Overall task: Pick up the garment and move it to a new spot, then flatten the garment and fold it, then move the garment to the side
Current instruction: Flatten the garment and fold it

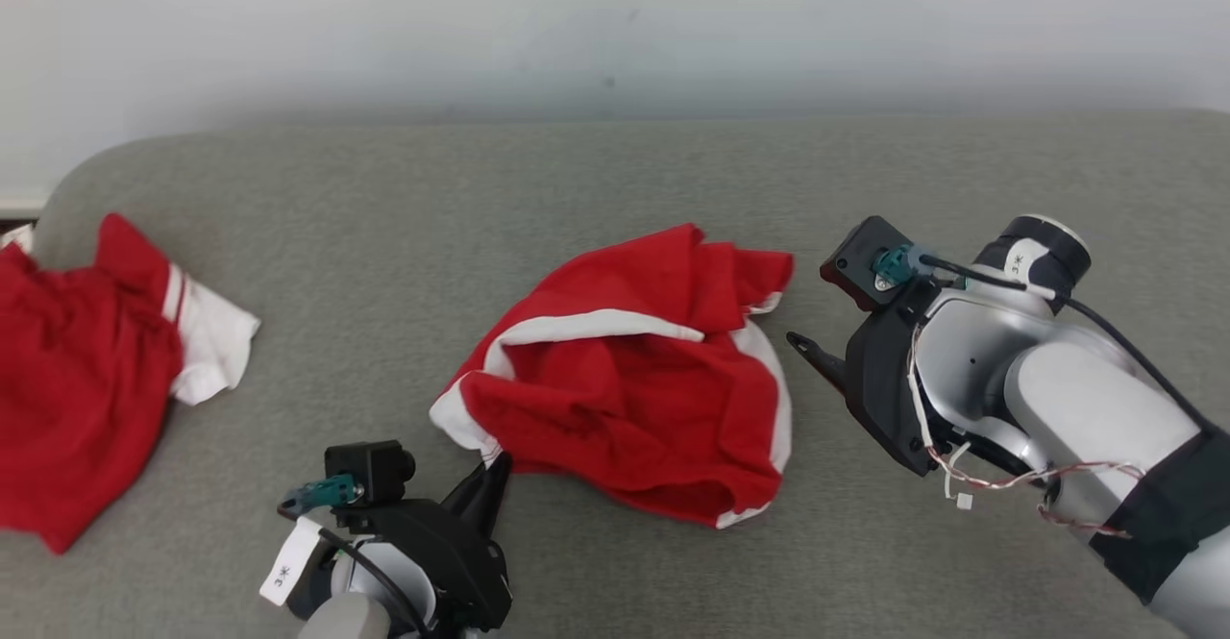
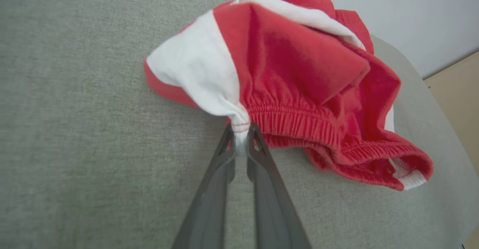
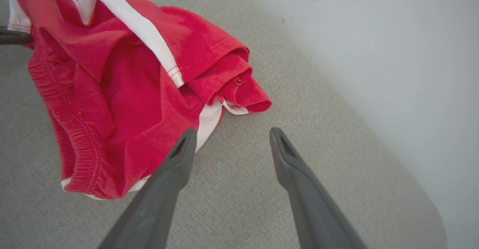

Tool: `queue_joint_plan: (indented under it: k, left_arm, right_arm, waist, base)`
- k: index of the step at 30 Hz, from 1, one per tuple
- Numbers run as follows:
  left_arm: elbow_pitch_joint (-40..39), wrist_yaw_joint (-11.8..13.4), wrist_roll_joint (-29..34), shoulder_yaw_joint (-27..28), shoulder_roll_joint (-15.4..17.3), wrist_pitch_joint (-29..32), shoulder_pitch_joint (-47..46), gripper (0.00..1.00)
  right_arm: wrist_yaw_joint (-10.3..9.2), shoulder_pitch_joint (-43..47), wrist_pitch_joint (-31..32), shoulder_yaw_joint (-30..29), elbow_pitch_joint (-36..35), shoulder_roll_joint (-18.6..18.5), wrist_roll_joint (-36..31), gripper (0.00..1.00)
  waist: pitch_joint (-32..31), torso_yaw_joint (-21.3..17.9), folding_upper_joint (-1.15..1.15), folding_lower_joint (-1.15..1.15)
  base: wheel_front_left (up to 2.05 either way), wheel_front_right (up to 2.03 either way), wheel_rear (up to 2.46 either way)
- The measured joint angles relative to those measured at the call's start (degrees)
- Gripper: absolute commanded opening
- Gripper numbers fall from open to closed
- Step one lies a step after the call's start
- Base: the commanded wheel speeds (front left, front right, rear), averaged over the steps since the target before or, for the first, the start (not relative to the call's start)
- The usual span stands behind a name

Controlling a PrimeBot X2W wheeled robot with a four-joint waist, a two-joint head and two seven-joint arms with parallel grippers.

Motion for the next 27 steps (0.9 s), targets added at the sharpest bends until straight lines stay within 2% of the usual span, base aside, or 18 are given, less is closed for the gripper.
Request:
queue_joint_plan:
  k: [6, 12, 23, 24, 25, 26, 27]
  left_arm:
    - [0.2, -0.1, 0.0, -1.9, -0.4, -0.1, -1.2, 0.00]
    - [0.4, -0.5, -0.2, -2.8, -0.5, -1.1, -3.5, 0.00]
    - [1.4, -0.5, -2.2, -4.3, -0.8, -3.1, -6.0, 0.00]
    - [1.4, -0.5, -2.5, -4.4, -0.8, -3.2, -6.1, 0.00]
    - [1.6, -0.5, -2.6, -4.7, -0.8, -3.6, -6.1, 0.00]
    - [1.7, -0.5, -2.7, -5.0, -0.8, -3.6, -6.1, 0.00]
    - [1.9, -0.5, -2.9, -5.1, -0.7, -3.8, -6.2, 0.00]
  right_arm:
    - [0.00, -6.5, -0.5, 6.1, 1.4, -2.5, 4.5, 1.00]
    - [0.01, -9.8, -3.6, 9.9, 4.0, -4.4, 4.9, 1.00]
    - [0.01, -10.8, -13.9, 12.5, 10.8, -1.7, 4.4, 1.00]
    - [0.01, -10.6, -14.6, 12.8, 11.4, -1.5, 4.3, 0.82]
    - [0.01, -10.5, -15.2, 12.9, 11.9, -1.5, 4.1, 0.42]
    - [0.01, -10.3, -15.8, 13.0, 12.7, -1.4, 3.9, 0.29]
    - [0.01, -10.2, -16.4, 13.0, 13.4, -1.5, 3.8, 0.22]
  waist:
    - [1.8, 4.1, 0.00, 0.00]
    - [4.8, 7.2, 0.00, 0.00]
    - [8.7, 10.0, 0.00, 0.00]
    - [8.8, 10.0, 0.00, 0.00]
    - [8.8, 10.0, 0.00, 0.00]
    - [8.8, 9.9, 0.00, 0.00]
    - [8.8, 9.9, 0.00, 0.00]
  base:
    - [0.00, 0.00, 0.00]
    - [0.00, 0.00, 0.00]
    - [0.00, 0.00, 0.00]
    - [0.00, 0.00, 0.00]
    - [0.00, 0.00, 0.00]
    - [0.00, 0.00, 0.00]
    - [0.00, 0.00, 0.00]
